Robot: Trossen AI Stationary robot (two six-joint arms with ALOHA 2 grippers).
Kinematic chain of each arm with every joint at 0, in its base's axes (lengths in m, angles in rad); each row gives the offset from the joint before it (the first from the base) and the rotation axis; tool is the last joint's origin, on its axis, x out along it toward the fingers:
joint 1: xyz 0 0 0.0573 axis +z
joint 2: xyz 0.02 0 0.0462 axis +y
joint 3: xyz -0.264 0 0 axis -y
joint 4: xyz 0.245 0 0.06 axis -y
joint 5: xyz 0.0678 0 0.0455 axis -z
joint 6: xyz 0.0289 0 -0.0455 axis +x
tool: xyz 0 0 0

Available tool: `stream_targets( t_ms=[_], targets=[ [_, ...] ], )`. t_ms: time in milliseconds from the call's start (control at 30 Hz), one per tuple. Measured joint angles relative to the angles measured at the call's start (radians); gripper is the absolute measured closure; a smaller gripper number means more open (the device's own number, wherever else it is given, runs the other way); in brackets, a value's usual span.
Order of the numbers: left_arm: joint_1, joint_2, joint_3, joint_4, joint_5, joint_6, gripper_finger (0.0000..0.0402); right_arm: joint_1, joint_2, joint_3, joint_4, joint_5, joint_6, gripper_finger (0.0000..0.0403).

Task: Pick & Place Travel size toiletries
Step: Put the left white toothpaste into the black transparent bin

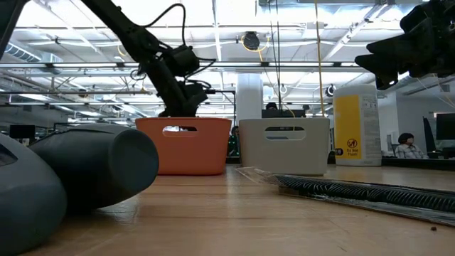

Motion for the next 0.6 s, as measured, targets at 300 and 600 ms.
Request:
stream_targets(
  t_ms=[300, 600],
  targets=[
    [-0.006, 0.012, 0.0, -0.001, 0.003, -0.012, 0.0374, 0.0, 0.0, 0.0, 0.0, 0.0, 0.0, 0.0232],
    [-0.013, 0.012, 0.0, -0.001, 0.027, -0.016, 0.0388, 0.0, 0.0, 0.0, 0.0, 0.0, 0.0, 0.0232]
  ],
)
